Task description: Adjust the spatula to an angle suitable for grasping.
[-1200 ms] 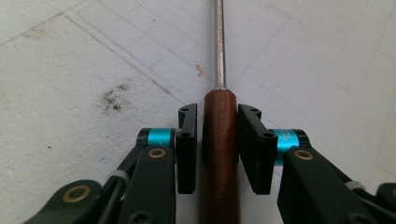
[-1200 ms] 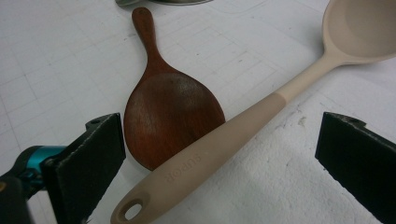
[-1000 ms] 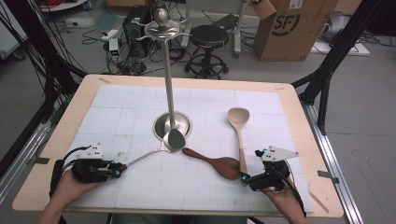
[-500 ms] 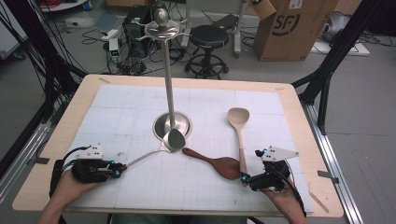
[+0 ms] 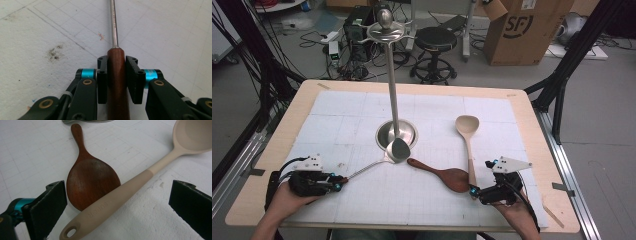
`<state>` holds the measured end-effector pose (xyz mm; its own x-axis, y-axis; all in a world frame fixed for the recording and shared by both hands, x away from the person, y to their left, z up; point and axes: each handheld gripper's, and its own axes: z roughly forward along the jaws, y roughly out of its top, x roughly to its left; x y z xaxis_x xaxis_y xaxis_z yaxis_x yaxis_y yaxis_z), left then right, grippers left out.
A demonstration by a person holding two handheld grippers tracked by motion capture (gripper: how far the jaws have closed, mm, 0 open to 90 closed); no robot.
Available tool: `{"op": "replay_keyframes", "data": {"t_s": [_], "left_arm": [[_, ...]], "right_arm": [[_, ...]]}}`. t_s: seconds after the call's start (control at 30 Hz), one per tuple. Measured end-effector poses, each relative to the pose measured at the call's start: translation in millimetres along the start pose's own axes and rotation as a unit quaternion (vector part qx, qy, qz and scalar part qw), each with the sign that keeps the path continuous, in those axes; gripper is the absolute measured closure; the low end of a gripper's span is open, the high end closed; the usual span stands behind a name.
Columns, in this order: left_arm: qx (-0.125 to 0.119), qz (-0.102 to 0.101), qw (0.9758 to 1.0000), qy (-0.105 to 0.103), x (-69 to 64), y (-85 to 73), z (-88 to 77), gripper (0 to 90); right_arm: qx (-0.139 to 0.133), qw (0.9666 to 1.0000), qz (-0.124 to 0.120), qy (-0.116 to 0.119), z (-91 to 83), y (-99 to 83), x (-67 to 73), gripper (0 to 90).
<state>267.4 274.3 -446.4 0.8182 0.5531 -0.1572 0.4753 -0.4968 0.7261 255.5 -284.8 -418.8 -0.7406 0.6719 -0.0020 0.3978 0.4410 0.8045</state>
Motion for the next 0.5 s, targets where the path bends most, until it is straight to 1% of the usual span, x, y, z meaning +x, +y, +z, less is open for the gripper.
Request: {"op": "replay_keyframes", "data": {"t_s": [0.1,0.33,0.4,0.5], "left_arm": [[0.000,0.000,1.0000,-0.001,0.0,0.0,-0.2,73.0],[0.003,0.012,0.9999,-0.007,-0.7,0.1,-1.5,73.1],[0.001,0.013,0.9998,-0.013,-1.2,0.1,-1.8,73.1],[0.001,0.016,0.9997,-0.016,-1.4,0.2,-1.9,73.1]], "right_arm": [[0.001,1.0000,-0.001,0.001,0.0,0.1,0.1,0.6],[0.000,1.0000,-0.001,0.000,0.0,0.1,0.1,0.6],[0.000,1.0000,-0.001,0.002,0.3,0.3,0.5,0.6],[0.000,1.0000,-0.001,0.002,0.5,0.4,0.7,0.6]]}}
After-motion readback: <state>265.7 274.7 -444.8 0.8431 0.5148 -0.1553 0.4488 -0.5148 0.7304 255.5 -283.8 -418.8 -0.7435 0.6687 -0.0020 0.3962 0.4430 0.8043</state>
